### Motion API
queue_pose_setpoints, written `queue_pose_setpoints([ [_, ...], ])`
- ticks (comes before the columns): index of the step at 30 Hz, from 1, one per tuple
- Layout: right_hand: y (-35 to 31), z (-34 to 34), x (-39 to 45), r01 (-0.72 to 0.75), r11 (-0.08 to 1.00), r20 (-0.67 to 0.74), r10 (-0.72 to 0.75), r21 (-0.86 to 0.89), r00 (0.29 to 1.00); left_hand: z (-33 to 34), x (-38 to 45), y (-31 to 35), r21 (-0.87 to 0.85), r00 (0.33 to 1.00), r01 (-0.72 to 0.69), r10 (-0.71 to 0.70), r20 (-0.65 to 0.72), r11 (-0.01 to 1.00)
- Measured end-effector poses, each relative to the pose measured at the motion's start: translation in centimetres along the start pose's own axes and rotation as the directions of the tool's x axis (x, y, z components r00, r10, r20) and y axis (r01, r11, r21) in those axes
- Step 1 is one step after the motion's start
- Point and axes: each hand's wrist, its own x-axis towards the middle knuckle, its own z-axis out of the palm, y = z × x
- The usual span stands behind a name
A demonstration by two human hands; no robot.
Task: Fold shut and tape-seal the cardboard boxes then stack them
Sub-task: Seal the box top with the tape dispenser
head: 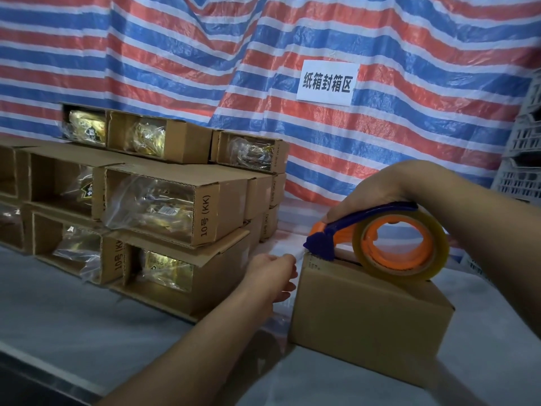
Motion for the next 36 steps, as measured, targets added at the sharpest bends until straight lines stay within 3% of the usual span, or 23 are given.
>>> queue_pose_setpoints([
  [7, 0.2, 0.0, 0.4, -0.002, 0.999, -0.002, 0.002, 0.035, 1.000, 0.5, -0.5, 0.2, 0.068, 0.972, 0.197, -0.204, 0.118, 0.978],
  [10, 0.2, 0.0, 0.5, 0.009, 0.999, 0.000, -0.009, 0.052, 1.000, 0.5, -0.5, -0.4, 0.069, 0.965, 0.201, -0.210, 0.155, 0.977],
  [12, 0.2, -0.1, 0.5, 0.012, 0.999, 0.003, -0.013, 0.044, 1.000, 0.3, -1.0, -0.5, 0.093, 0.996, 0.078, -0.082, 0.044, 0.993],
  [14, 0.3, -0.1, 0.4, 0.017, 0.999, 0.010, -0.017, 0.044, 1.000, 0.1, -1.5, -0.6, 0.091, 0.984, -0.172, 0.175, -0.023, 0.981],
  [17, 0.3, 0.0, 0.6, 0.013, 0.999, 0.001, -0.013, 0.029, 1.000, 0.2, -2.9, -0.7, 0.054, 0.897, -0.424, 0.412, 0.157, 0.904],
  [20, 0.3, 0.0, 0.7, 0.002, 1.000, -0.025, -0.002, 0.009, 1.000, 0.9, -3.4, -1.2, 0.023, 0.861, -0.457, 0.436, 0.262, 0.889],
  [23, 0.3, 0.1, 0.6, 0.002, 1.000, -0.029, -0.002, 0.014, 1.000, 1.5, -3.2, -1.1, -0.001, 0.835, -0.503, 0.486, 0.258, 0.864],
  [28, 0.2, 0.0, 0.4, -0.004, 0.999, -0.016, 0.004, 0.032, 1.000, 1.6, -2.8, -1.6, 0.121, 0.869, -0.486, 0.464, 0.172, 0.866],
  [30, 0.2, -0.1, 0.4, 0.010, 0.999, 0.006, -0.010, 0.051, 1.000, 1.2, -2.9, -1.4, 0.362, 0.818, -0.569, 0.554, 0.154, 0.738],
  [32, 0.3, -0.3, 0.4, 0.017, 0.999, 0.003, -0.017, 0.051, 1.000, 0.7, -2.9, -0.8, 0.606, 0.761, -0.584, 0.624, 0.178, 0.539],
  [36, 0.7, -0.4, -0.1, 0.016, 0.997, 0.021, -0.018, 0.076, 1.000, 0.3, -2.9, -0.2, 0.731, 0.755, -0.545, 0.619, 0.215, 0.410],
])
